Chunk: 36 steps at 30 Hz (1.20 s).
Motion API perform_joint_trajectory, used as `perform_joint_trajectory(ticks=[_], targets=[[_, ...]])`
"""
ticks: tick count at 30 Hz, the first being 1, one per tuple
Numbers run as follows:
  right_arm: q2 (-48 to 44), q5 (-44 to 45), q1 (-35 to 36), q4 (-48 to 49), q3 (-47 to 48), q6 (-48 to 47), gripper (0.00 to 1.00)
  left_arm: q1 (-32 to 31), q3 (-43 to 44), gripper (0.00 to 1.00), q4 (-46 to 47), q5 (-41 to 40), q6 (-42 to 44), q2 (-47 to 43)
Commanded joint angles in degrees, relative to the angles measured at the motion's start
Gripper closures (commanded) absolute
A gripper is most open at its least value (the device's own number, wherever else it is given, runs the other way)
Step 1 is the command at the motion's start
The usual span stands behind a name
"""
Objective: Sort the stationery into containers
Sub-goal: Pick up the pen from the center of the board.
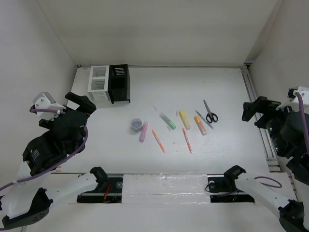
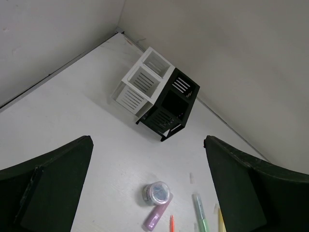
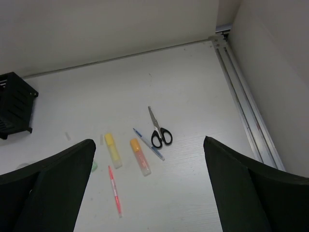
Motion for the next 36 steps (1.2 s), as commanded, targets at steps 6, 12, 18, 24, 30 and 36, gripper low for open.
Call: perform_joint_trajectory(ticks=[6,12,18,24,30,36], targets=[[-0.6,-0.5,0.5,3.2,-0.4,-1.8,0.0,-0.1,-1.1,0.0,2.4,-1.1,0.1,0.5],[-0.6,-3.2,0.5,5.5,-4.5,-2.3,0.0,-0.1,-2.7,0.0,3.8,5.1,1.0,8.5],[4.6,-5.5,0.5,6.3,-6.1,-0.4,0.0,-0.8,-2.7,0.0,6.6,18.0,-3.3,23.8],[3.1,-11.4,0.5,10.0,-9.1,0.2,0.0,-3.0,-5.6,0.0,11.6,30.9,-11.2,31.4],[3.1,-13.9,0.5,10.6,-11.1,-0.4,0.0,-6.6,-8.7,0.0,13.9,35.1,-15.8,37.6],[3.1,-16.0,0.5,12.4,-13.3,-0.4,0.0,-10.9,-8.0,0.01,16.0,39.7,-19.7,45.6]])
